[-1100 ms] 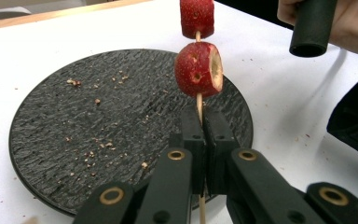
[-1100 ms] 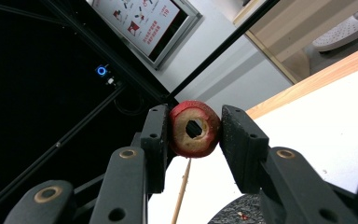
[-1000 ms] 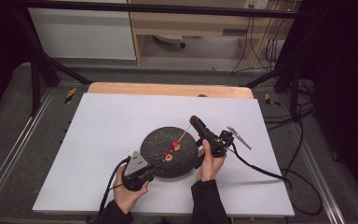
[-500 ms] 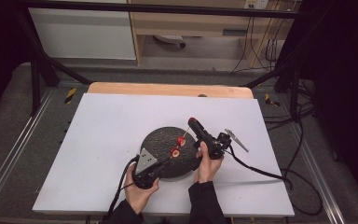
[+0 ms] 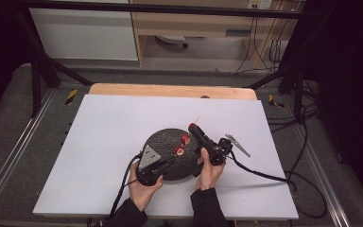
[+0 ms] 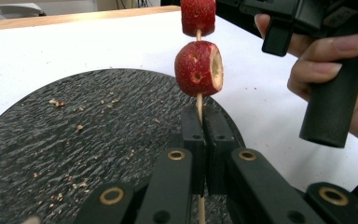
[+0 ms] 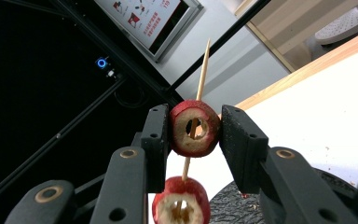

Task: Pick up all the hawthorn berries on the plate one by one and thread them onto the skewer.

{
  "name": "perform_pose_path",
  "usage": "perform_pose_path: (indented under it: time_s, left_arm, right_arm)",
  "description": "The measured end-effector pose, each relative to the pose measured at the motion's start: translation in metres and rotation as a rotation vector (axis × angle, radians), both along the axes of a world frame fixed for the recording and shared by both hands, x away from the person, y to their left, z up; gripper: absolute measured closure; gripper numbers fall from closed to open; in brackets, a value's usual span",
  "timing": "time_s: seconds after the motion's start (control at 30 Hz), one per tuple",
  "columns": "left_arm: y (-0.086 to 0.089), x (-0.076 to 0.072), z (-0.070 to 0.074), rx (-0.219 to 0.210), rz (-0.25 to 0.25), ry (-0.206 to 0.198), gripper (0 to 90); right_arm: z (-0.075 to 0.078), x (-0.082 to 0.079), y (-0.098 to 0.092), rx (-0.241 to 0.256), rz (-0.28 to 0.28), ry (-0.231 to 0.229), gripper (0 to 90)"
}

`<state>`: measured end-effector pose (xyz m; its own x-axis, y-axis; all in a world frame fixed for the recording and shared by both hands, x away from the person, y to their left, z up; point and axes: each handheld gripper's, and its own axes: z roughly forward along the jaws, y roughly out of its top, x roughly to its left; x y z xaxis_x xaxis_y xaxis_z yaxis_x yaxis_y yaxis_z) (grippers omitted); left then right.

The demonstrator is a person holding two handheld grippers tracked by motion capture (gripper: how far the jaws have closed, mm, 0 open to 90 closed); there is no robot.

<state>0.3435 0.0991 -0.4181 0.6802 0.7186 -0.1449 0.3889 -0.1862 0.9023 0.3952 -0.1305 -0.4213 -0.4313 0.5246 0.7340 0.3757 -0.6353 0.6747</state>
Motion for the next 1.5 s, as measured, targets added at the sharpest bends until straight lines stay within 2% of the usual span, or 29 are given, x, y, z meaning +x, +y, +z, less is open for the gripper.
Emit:
perform_pose_path:
  time_s: [0.33,0.57,0.67,0.93,1.13,1.4,1.5]
  left_arm:
    - [0.005,0.002,-0.001,0.000,-0.021,0.011,88.0]
    - [0.017,0.003,0.000,0.007,-0.013,0.018,88.1]
    - [0.024,0.003,-0.001,0.019,-0.008,0.021,88.0]
    - [0.044,0.003,0.000,0.035,-0.020,0.042,88.1]
    - [0.057,0.003,0.001,0.059,-0.026,0.050,88.1]
    - [0.077,0.004,0.008,0.099,-0.037,0.062,88.1]
    - [0.083,0.006,0.011,0.112,-0.036,0.070,88.0]
  right_arm:
    - [-0.001,-0.002,0.000,-0.037,0.023,0.003,62.8]
    - [0.009,-0.001,-0.009,-0.141,0.066,0.014,53.2]
    - [0.012,0.000,-0.014,-0.206,0.097,0.023,46.7]
    - [0.013,0.003,-0.027,-0.447,0.168,0.053,22.7]
    - [0.008,0.004,-0.035,-0.572,0.232,0.073,9.0]
    - [-0.001,0.001,-0.049,-0.722,0.309,0.106,0.9]
    - [-0.005,-0.002,-0.055,-0.780,0.341,0.103,0.5]
